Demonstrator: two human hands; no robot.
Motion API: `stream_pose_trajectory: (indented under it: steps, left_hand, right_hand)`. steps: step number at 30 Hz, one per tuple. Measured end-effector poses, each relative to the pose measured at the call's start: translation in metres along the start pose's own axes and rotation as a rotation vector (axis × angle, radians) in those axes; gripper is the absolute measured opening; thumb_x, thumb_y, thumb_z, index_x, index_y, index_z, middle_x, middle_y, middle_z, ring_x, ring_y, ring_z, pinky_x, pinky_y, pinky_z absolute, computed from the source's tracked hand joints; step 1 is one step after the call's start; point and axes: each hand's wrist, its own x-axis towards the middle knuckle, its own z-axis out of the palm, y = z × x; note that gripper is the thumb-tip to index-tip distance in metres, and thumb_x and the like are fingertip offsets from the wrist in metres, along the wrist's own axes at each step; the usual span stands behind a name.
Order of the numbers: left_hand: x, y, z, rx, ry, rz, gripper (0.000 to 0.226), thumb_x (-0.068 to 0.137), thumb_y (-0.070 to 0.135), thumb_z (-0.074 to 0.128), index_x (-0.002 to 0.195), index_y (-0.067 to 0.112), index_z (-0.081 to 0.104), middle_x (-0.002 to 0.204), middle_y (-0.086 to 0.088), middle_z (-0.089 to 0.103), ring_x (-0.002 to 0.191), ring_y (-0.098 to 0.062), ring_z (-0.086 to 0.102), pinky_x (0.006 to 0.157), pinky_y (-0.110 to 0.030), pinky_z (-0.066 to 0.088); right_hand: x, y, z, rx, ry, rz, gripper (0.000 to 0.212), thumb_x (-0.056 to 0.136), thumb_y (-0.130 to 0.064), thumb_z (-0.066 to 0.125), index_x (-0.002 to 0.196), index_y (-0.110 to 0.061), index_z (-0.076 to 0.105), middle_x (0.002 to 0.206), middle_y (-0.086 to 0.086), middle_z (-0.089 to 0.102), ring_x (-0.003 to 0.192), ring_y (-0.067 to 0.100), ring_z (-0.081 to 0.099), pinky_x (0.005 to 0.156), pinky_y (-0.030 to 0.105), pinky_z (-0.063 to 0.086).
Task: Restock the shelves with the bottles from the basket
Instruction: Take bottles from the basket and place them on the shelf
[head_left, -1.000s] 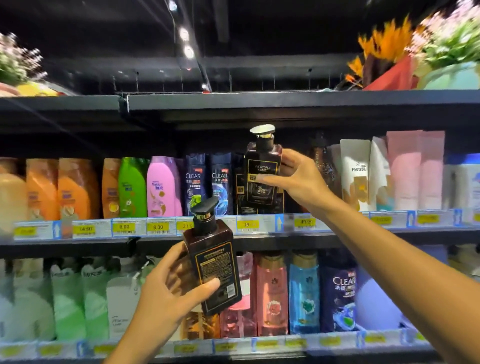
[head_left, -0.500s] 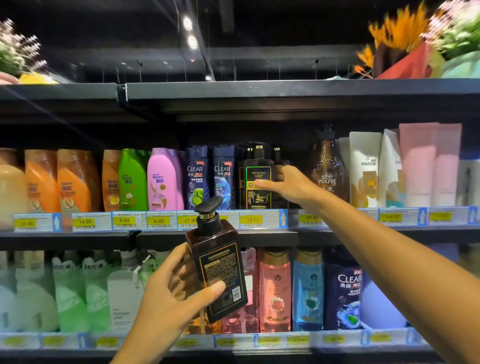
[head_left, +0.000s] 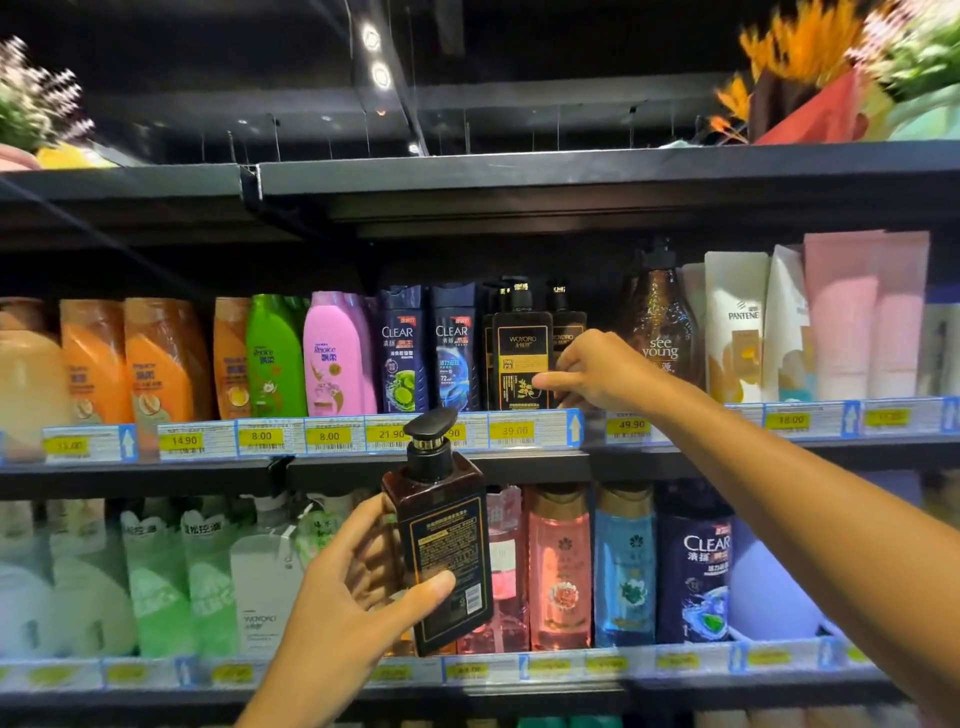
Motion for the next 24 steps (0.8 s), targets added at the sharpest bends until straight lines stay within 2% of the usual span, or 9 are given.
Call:
stream_pose_trajectory:
  steps: [3,6,8,11,13,17,19,22,24]
  left_hand:
    - [-0.001,0.003,0.001,0.001,0.016,0.005,0.072,0.053,0.027,0.099,0.097,0.071,0.062,0.107,0.017,0.076,0.099,-0.003,0.071,0.083,-0.024,0.051]
    - [-0.002,0.003,0.000,-0.011,0.020,-0.003,0.069,0.049,0.024,0.090,0.091,0.072,0.062,0.104,0.018,0.076,0.096,-0.002,0.071,0.079,-0.022,0.052]
    - [-0.001,0.000,-0.002,-0.038,0.033,0.000,0.066,0.048,0.038,0.098,0.094,0.070,0.063,0.104,0.015,0.077,0.096,-0.004,0.072,0.077,-0.021,0.055]
    - [0.001,-0.003,-0.004,-0.059,0.021,0.026,0.088,0.025,0.065,0.096,0.108,0.060,0.066,0.110,0.007,0.077,0.100,-0.013,0.074,0.088,-0.033,0.055]
    - [0.003,-0.002,-0.004,-0.050,0.006,0.028,0.092,0.022,0.069,0.094,0.109,0.058,0.066,0.111,0.006,0.077,0.102,-0.013,0.073,0.089,-0.035,0.053]
    - [0.003,0.002,-0.004,-0.017,-0.009,0.042,0.078,0.039,0.054,0.094,0.110,0.061,0.063,0.110,0.009,0.077,0.104,-0.010,0.072,0.088,-0.029,0.052]
    - [0.002,0.004,-0.003,0.003,-0.005,0.024,0.070,0.052,0.048,0.097,0.112,0.060,0.064,0.110,0.011,0.077,0.104,-0.010,0.072,0.089,-0.030,0.053]
    - [0.002,0.006,-0.003,0.019,0.003,0.009,0.075,0.058,0.030,0.090,0.126,0.044,0.061,0.112,0.012,0.076,0.104,-0.009,0.072,0.090,-0.029,0.055]
    - [0.003,0.011,0.002,0.032,0.027,0.037,0.074,0.061,0.026,0.089,0.128,0.037,0.060,0.112,0.013,0.075,0.105,-0.009,0.072,0.090,-0.028,0.056]
  right_hand:
    - [0.005,-0.003,0.002,-0.014,-0.008,0.009,0.038,0.088,-0.040,0.071,0.089,-0.002,0.075,0.086,0.008,0.076,0.081,0.019,0.075,0.082,0.044,0.062]
    - [0.008,-0.010,0.005,-0.028,-0.010,0.014,0.040,0.089,-0.040,0.071,0.089,0.000,0.074,0.090,0.012,0.076,0.084,0.024,0.075,0.083,0.046,0.061]
    - [0.009,-0.015,0.007,-0.074,0.001,0.007,0.040,0.089,-0.040,0.070,0.089,0.001,0.072,0.091,0.013,0.075,0.086,0.025,0.073,0.083,0.044,0.061]
    - [0.012,-0.016,0.012,-0.092,0.040,0.016,0.037,0.090,-0.038,0.070,0.086,-0.001,0.069,0.092,0.012,0.072,0.084,0.021,0.068,0.073,0.034,0.055]
    - [0.013,-0.014,0.014,-0.075,0.051,0.026,0.035,0.091,-0.037,0.069,0.088,-0.002,0.070,0.090,0.010,0.071,0.083,0.020,0.067,0.069,0.030,0.050]
    - [0.007,-0.013,0.012,-0.119,0.049,0.042,0.044,0.089,-0.044,0.070,0.086,0.000,0.073,0.081,0.010,0.071,0.073,0.017,0.065,0.059,0.025,0.045]
    - [-0.002,-0.014,0.009,-0.171,0.089,0.035,0.051,0.087,-0.051,0.069,0.086,-0.001,0.074,0.077,0.009,0.071,0.070,0.017,0.065,0.059,0.027,0.049]
    - [-0.037,-0.024,0.007,-0.048,0.355,-0.114,0.051,0.085,-0.057,0.070,0.107,-0.012,0.076,0.094,0.000,0.077,0.085,0.009,0.072,0.080,0.031,0.061]
    - [-0.078,-0.039,0.015,0.135,0.492,-0.273,0.041,0.085,-0.054,0.072,0.109,-0.021,0.076,0.095,-0.010,0.077,0.085,-0.001,0.072,0.081,0.025,0.061]
